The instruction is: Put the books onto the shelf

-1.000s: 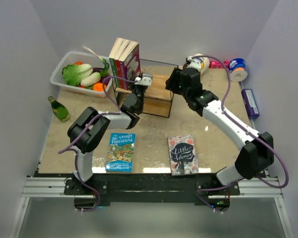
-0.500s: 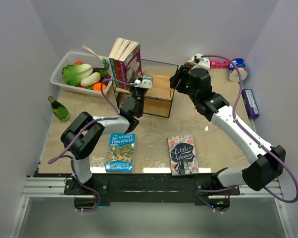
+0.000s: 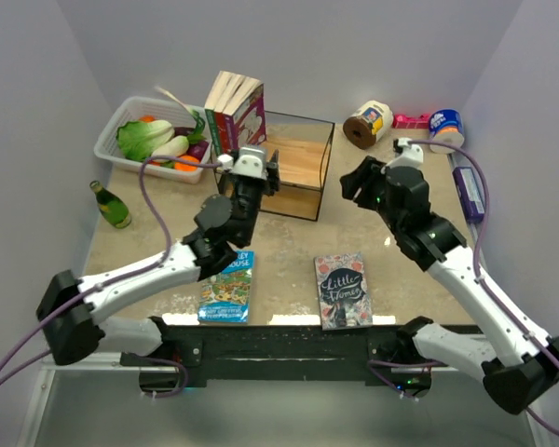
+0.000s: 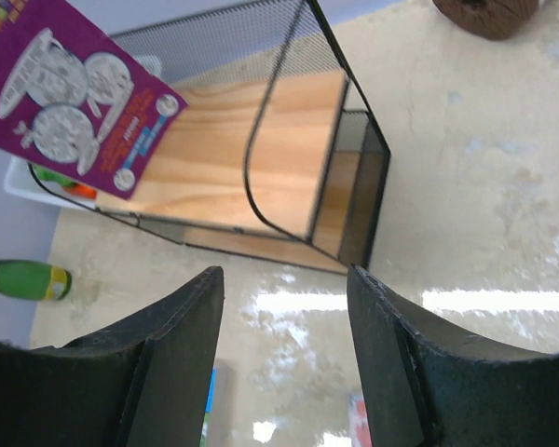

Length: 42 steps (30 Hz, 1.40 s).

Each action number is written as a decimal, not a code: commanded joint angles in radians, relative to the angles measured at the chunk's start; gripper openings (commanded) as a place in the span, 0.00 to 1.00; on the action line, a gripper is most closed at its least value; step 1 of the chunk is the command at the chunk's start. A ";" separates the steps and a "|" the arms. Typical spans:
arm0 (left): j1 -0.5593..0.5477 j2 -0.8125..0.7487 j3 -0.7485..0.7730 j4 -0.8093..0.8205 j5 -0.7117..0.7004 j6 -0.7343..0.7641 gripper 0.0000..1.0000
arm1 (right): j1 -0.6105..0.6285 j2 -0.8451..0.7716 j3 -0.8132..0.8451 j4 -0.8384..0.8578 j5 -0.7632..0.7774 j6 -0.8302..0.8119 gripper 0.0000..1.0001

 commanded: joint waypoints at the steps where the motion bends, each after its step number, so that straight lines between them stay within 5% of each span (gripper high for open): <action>1: 0.003 -0.166 0.109 -0.579 0.092 -0.398 0.58 | 0.004 -0.107 -0.132 -0.053 0.023 0.012 0.60; 5: 0.003 -0.181 0.130 -0.872 0.357 -0.594 0.58 | 0.001 -0.150 -0.228 -0.115 0.013 0.032 0.61; 10: -0.053 -0.151 -0.056 -0.820 0.772 -0.835 0.56 | 0.001 -0.185 -0.360 -0.162 -0.026 0.104 0.63; 17: -0.162 -0.085 -0.405 -0.450 0.731 -1.119 0.58 | 0.003 -0.125 -0.397 -0.260 0.031 0.173 0.75; 24: -0.169 -0.025 -0.418 -0.505 0.648 -1.203 0.62 | -0.002 0.011 -0.443 -0.310 0.022 0.218 0.79; 31: -0.167 0.055 -0.457 -0.428 0.772 -1.255 0.69 | 0.000 0.054 -0.604 -0.179 -0.133 0.298 0.79; 42: -0.169 0.084 -0.597 -0.332 0.834 -1.352 0.84 | 0.008 0.164 -0.687 0.062 -0.363 0.224 0.58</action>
